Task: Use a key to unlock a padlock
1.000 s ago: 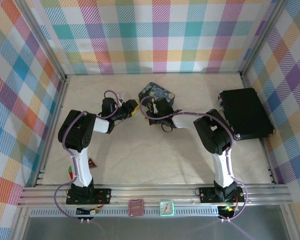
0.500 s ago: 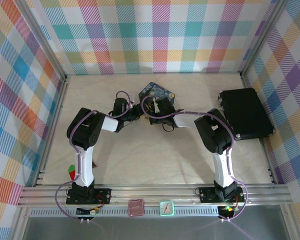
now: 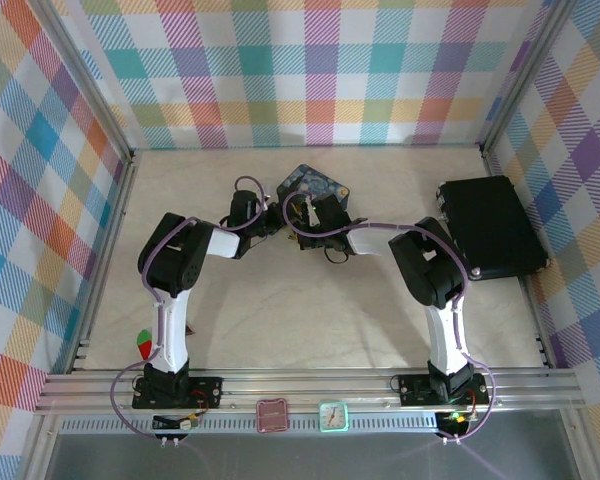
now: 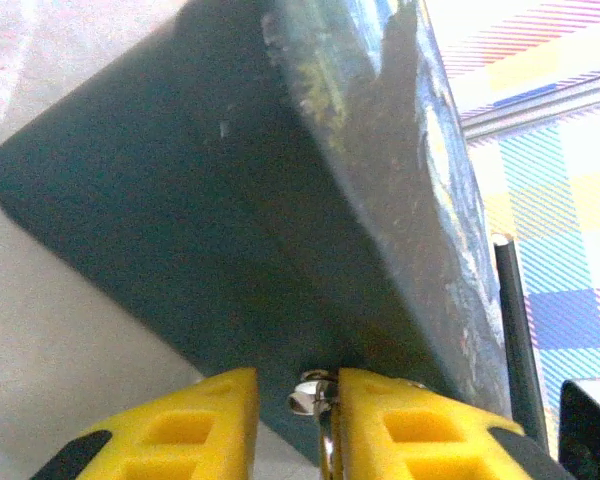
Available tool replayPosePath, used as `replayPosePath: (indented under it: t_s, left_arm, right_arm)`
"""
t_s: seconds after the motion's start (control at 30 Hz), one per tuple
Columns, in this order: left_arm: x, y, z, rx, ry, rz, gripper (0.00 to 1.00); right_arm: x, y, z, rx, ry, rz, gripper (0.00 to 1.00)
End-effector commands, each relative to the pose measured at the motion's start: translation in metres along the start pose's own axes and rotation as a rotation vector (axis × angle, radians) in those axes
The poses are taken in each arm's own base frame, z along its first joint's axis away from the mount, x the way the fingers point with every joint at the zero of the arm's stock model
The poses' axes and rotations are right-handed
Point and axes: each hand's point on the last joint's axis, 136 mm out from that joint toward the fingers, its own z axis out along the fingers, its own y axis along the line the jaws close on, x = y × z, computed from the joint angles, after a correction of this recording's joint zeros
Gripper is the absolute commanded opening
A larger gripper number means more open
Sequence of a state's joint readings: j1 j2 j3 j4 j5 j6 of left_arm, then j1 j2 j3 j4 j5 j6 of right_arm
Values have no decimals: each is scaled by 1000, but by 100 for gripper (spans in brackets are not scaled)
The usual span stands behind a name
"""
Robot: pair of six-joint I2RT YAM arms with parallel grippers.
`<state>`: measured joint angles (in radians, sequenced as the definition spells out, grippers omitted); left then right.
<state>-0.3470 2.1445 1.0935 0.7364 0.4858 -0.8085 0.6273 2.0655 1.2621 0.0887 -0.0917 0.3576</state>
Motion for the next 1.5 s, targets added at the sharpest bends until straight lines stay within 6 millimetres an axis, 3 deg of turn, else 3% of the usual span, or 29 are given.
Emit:
replayPosePath:
  t_s: [0.0,0.13,0.3,0.43,0.57,0.77,1.0,1.13,1.4,1.47]
  left_arm:
    - [5,2,7,-2,6,21,16]
    - [10,5,4,-5,12,17,3]
    - [17,14,-1,-23,12,9,0]
    - [17,16,-4,-21,-9,-1,0]
    - [15,16,-6,-16,-36,-17,0]
    - [11,17,-11,-24,-76,-45,0]
    - [8,18,-15,-25,-103,-59,0]
    - [9,20,-16,-32,-110,-61,0]
    - [-5,44,-36,-117,-281,-147,0]
    - [-10,52,-43,-134,-345,-187,0]
  right_arm:
    - [-17,14,-5,-51,-37,-24,0]
    - [-21,17,-10,-52,-44,-19,0]
    - [-24,16,-45,-8,-61,34,41]
    - [-27,9,-82,69,-83,92,57]
    - [-45,-23,-104,210,-130,217,70]
    - [-82,-57,-97,310,-242,378,74]
    - [-86,-79,-61,335,-287,524,73]
    - [-72,-87,-45,336,-263,588,71]
    - [-4,-112,-41,435,-203,821,55]
    - [3,-115,-43,471,-208,830,54]
